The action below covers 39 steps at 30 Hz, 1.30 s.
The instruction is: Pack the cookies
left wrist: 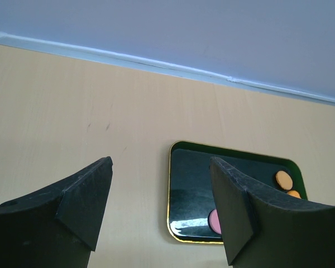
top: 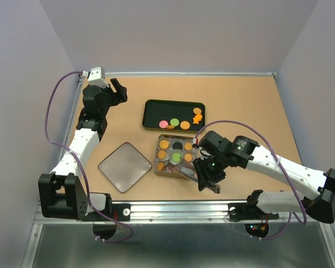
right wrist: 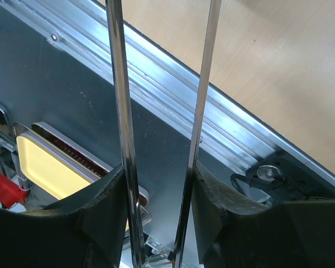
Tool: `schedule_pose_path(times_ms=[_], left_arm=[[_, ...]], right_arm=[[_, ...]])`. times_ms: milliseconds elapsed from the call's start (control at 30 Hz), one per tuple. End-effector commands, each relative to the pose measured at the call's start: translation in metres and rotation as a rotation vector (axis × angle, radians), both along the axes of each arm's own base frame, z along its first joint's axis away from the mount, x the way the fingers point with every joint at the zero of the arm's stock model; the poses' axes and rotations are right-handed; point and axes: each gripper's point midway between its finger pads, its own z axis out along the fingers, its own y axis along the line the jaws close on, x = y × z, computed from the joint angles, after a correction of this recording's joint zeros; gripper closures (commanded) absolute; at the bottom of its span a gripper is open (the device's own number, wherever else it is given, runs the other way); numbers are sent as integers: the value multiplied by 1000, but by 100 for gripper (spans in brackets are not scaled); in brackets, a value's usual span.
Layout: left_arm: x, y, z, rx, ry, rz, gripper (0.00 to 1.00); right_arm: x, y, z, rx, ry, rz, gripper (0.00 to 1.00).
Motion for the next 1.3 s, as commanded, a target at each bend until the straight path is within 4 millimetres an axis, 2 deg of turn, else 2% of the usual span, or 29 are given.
schedule_pose_path(times_ms=[0, 133, 300, 433, 600, 700, 933, 1067, 1100, 1267], left_arm=[[2, 0, 21, 12, -58, 0, 20], [2, -1, 22, 11, -61, -1, 20], [1, 0, 22, 13, -60, -2, 20], [1, 0, 21, 14, -59, 3, 20], [1, -1, 22, 15, -62, 0, 20], [1, -1, 22, 16, -62, -2, 20], [1, -2, 24, 13, -65, -5, 20], [0, -3, 24, 12, -65, -8, 20], [0, -3, 24, 12, -66, -8, 20], [0, -3, 24, 12, -66, -9, 20]], right_arm=[[9, 3, 10, 16, -66, -9, 51], [29, 5, 23, -3, -157, -46, 51], [53, 20, 32, -23, -213, -49, 54], [68, 35, 54, 15, -278, -26, 54], [86, 40, 65, -22, -338, -25, 54], [107, 43, 71, -52, -401, -56, 54], [166, 40, 64, -154, -462, -156, 54], [200, 31, 56, -182, -468, -223, 55], [206, 30, 49, -194, -460, -227, 55], [231, 36, 43, -201, -468, -230, 55]])
